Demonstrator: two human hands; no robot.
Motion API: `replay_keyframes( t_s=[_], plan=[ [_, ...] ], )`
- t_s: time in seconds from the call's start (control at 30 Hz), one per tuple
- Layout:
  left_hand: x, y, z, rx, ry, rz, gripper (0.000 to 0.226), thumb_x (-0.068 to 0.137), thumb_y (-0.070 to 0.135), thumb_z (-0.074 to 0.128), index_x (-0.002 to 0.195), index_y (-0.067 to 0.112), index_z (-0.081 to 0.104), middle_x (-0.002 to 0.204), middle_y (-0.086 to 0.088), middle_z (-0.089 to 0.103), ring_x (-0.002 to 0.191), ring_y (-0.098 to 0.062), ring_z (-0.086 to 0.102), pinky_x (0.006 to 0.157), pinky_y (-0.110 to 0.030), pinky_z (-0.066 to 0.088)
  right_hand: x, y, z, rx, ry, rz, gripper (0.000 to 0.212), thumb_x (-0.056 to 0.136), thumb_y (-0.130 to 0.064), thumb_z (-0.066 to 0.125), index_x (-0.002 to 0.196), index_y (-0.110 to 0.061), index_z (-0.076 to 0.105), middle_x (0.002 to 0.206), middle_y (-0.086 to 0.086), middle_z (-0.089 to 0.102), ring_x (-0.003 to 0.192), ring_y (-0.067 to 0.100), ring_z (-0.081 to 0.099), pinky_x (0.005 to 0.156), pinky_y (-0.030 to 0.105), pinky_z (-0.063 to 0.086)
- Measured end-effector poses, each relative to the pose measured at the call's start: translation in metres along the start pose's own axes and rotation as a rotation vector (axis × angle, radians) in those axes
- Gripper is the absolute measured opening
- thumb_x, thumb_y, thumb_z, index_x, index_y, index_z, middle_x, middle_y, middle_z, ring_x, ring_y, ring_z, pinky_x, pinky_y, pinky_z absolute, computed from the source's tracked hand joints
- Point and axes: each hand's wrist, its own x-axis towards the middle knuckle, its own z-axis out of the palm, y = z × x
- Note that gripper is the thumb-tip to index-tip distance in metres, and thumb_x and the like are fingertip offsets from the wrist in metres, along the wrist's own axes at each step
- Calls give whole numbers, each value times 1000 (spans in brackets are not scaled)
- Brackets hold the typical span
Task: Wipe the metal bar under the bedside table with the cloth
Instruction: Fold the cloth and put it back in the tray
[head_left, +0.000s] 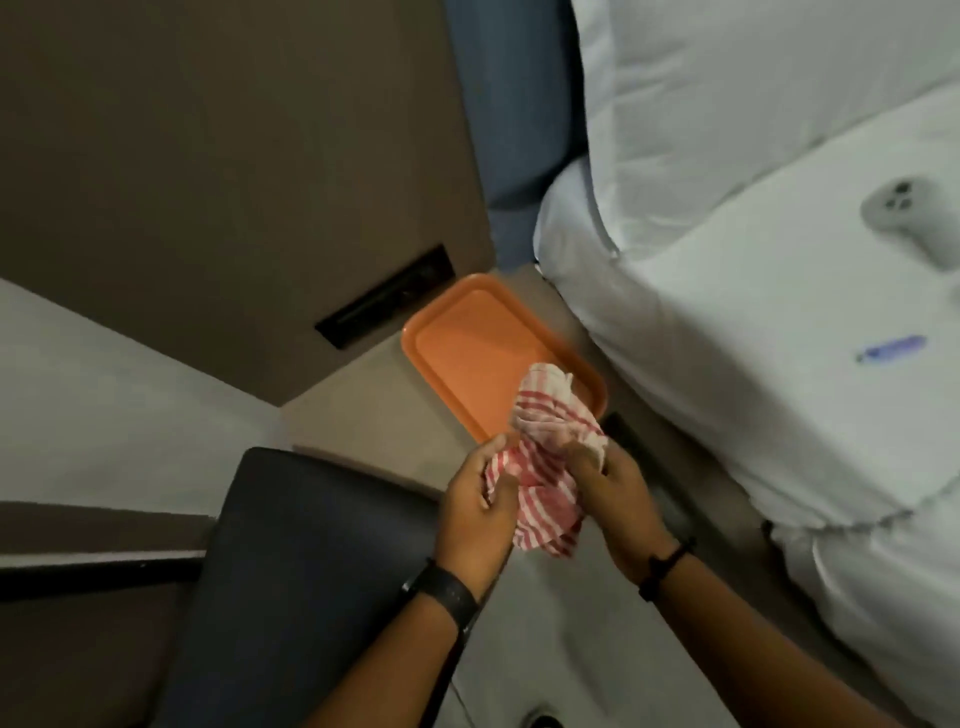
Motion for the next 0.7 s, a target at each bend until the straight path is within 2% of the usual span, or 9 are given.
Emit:
replay_keyframes(
  t_s=[0.1, 0.17, 0.27, 0.4, 0.47, 0.5, 0.53, 0.6, 0.7],
  plan=[
    [32, 37, -15, 209, 89, 79, 40, 98, 10, 55, 136, 21, 61, 137, 1, 63, 128, -13, 59, 112, -22, 43, 28, -40, 1, -407, 107, -133, 70, 101, -27, 80, 160, -22, 44, 155, 8, 60, 138, 22, 64, 117, 41, 55],
    [63, 54, -14, 314, 126, 96, 42, 100, 12, 52, 141, 19, 58, 141, -4, 59, 131, -18, 54, 105, -10, 34, 58, -50, 3, -616, 17, -222, 72, 103, -37, 67, 168, -35, 35, 158, 9, 49, 135, 22, 60, 112, 36, 52],
    [115, 47, 3, 369, 108, 7, 47, 104, 17, 43, 151, 17, 46, 153, -8, 47, 138, -23, 48, 112, -23, 33, 108, -35, 3, -810, -64, -240, 62, 98, -48, 43, 160, -55, 36, 163, 10, 36, 143, 36, 58, 121, 46, 53],
    [187, -17, 29, 412, 38, -80, 63, 97, 44, 24, 157, 27, 30, 157, 0, 34, 134, -17, 44, 109, -28, 37, 194, 25, -1, -995, -175, -189, 68, 105, -24, 58, 165, -44, 34, 173, 15, 31, 154, 42, 50, 128, 49, 47],
    [210, -60, 38, 663, -13, -77, 70, 93, 44, 19, 160, 24, 25, 162, -5, 31, 142, -27, 38, 120, -40, 32, 226, 59, -4, -1210, -253, -165, 72, 103, -42, 49, 172, -39, 27, 178, 15, 29, 166, 42, 34, 135, 55, 35],
    [218, -81, 42, 841, -7, -48, 72, 93, 47, 17, 159, 21, 29, 163, -9, 34, 147, -34, 34, 123, -48, 27, 236, 76, -7, -1342, -279, -164, 75, 101, -52, 35, 173, -40, 20, 181, 14, 25, 171, 42, 21, 135, 62, 29],
    [222, -95, 47, 990, 9, -30, 74, 93, 51, 18, 156, 19, 37, 161, -14, 40, 148, -41, 34, 124, -54, 24, 239, 90, -12, -1437, -285, -163, 80, 96, -58, 20, 174, -43, 13, 185, 13, 18, 174, 42, 9, 132, 68, 25],
    [222, -114, 52, 1119, 28, -45, 72, 97, 54, 20, 155, 18, 42, 160, -17, 42, 151, -42, 33, 125, -59, 16, 239, 108, -25, -1492, -275, -192, 84, 93, -66, 9, 173, -45, 0, 189, 11, 0, 174, 40, -12, 130, 76, 17],
    [220, -113, 52, 1180, -20, -105, 69, 102, 55, 15, 164, 24, 10, 172, -12, 11, 159, -33, 6, 128, -54, -5, 246, 105, -34, -1529, -291, -199, 81, 97, -72, 5, 173, -49, -1, 187, 12, -15, 169, 34, -30, 133, 77, 6]
  ],
)
